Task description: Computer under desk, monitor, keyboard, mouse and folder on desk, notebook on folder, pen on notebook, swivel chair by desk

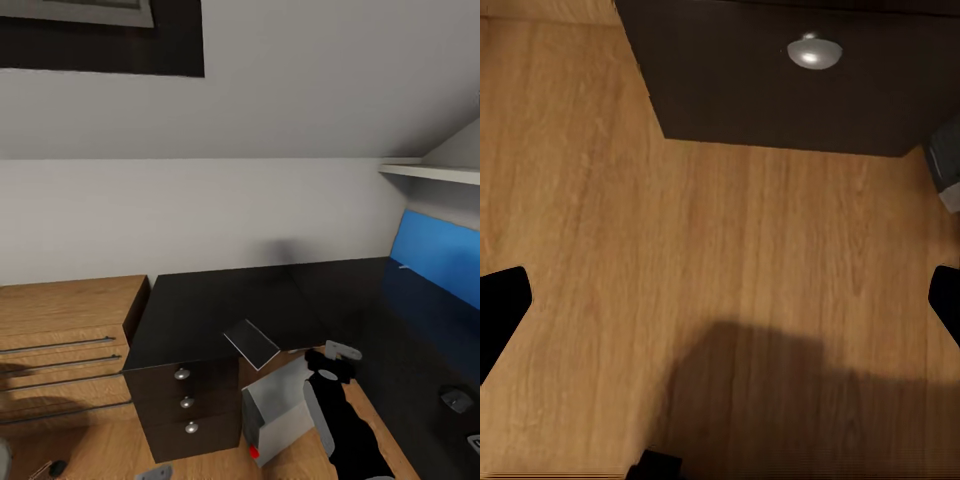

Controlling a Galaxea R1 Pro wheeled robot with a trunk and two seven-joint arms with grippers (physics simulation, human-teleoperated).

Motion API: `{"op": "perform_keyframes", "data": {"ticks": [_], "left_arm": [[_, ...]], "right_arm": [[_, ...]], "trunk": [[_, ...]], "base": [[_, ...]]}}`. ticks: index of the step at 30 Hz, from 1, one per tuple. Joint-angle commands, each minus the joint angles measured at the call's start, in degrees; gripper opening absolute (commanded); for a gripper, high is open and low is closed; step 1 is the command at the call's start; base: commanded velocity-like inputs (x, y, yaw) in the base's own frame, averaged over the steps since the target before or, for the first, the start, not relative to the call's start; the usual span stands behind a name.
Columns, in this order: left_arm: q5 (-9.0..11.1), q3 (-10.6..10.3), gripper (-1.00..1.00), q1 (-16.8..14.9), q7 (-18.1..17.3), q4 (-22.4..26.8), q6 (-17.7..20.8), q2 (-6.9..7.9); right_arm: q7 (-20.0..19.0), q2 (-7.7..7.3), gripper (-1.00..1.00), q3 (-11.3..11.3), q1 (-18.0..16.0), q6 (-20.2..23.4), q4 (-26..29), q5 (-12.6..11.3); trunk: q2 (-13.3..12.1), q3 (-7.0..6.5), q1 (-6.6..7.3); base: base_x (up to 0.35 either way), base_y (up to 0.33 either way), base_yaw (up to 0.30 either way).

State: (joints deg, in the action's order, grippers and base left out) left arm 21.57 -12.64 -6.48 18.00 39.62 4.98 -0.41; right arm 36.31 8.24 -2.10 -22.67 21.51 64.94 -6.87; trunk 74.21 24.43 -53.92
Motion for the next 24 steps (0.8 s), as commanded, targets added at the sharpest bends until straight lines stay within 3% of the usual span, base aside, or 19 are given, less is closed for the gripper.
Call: {"op": "perform_keyframes", "data": {"ticks": [1,5,14,15,18,24], "left_arm": [[0.41,-0.26,1.0,-0.02,0.46,0.11,0.21,0.05],[0.49,-0.27,1.0,-0.02,0.53,0.11,0.21,0.05],[0.25,-0.34,1.0,-0.02,0.57,0.14,-0.56,0.04],[0.23,-0.36,1.0,-0.02,0.59,0.12,-1.91,0.07],[0.23,-0.31,1.0,-0.02,0.64,0.11,-2.67,0.19],[0.33,-0.33,1.0,-0.02,0.77,0.11,-2.95,0.28]], "right_arm": [[0.51,-0.04,1.0,-1.56,0.2,0.22,0.09,-0.33],[0.58,-0.15,1.0,-4.07,1.12,-0.93,0.15,-0.46],[0.55,-0.02,1.0,-5.35,1.28,-5.78,-3.32,-0.28],[0.66,-0.05,1.0,-7.32,1.3,-7.54,-4.89,-0.22],[1.54,-0.06,1.0,-10.48,1.53,-9.51,-6.66,-0.18],[4.59,-0.29,1.0,-13.37,5.22,-14.9,-11.78,-0.22]], "trunk": [[0.05,0.07,0.02],[0.05,0.07,0.02],[0.05,0.07,0.02],[-0.36,-0.11,0.24],[-1.56,-0.65,0.9],[-3.96,-1.73,2.22]], "base": [[-0.24,0.186,0.0],[-0.255,0.205,0.0],[-0.16,0.15,0.223],[-0.015,0.013,0.278],[-0.008,0.007,0.275],[-0.002,0.002,0.142]]}}
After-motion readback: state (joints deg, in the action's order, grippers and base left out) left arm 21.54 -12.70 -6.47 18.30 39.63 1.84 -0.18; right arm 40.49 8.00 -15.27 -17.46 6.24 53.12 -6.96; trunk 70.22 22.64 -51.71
